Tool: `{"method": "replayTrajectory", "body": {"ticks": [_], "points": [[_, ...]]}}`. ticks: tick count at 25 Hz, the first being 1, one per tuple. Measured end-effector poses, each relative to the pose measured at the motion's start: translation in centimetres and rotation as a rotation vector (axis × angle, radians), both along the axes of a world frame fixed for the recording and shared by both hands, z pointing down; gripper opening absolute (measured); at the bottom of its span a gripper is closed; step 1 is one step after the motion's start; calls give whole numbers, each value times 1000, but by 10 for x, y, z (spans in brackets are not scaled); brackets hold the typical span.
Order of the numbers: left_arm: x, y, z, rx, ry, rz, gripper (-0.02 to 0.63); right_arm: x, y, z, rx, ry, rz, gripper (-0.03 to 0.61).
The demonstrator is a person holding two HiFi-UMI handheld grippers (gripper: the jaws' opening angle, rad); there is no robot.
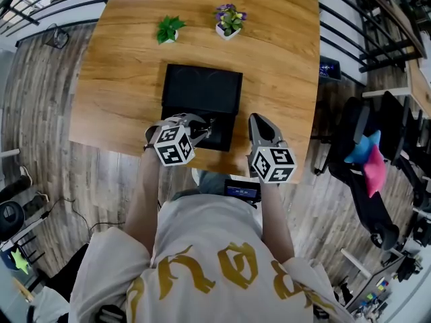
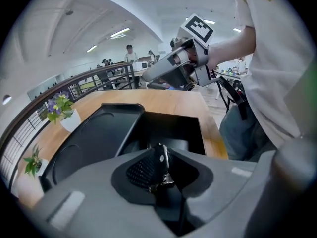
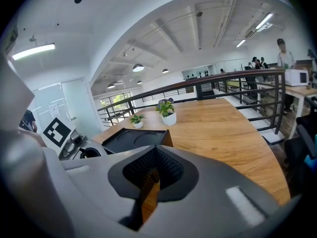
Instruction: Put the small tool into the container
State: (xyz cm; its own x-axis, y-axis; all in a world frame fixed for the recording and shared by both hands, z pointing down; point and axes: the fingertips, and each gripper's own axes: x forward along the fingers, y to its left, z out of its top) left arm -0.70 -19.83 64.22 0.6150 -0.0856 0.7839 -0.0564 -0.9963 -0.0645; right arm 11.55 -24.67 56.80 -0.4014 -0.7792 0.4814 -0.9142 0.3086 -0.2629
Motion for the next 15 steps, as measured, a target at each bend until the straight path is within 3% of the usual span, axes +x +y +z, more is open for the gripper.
{"method": "replayTrajectory", "body": {"ticks": [6,13,15], "points": [[-3,-10,7,85,-50,-59,81,8,2,1,-15,-18,21,26],[-2,-7,12,-29,-39,-106,119,-2,3,-11,10,-11,-11,26],[-4,-7,13,-49,-32,-138,156,-5,4,-16,20,-4,-23,26]]}}
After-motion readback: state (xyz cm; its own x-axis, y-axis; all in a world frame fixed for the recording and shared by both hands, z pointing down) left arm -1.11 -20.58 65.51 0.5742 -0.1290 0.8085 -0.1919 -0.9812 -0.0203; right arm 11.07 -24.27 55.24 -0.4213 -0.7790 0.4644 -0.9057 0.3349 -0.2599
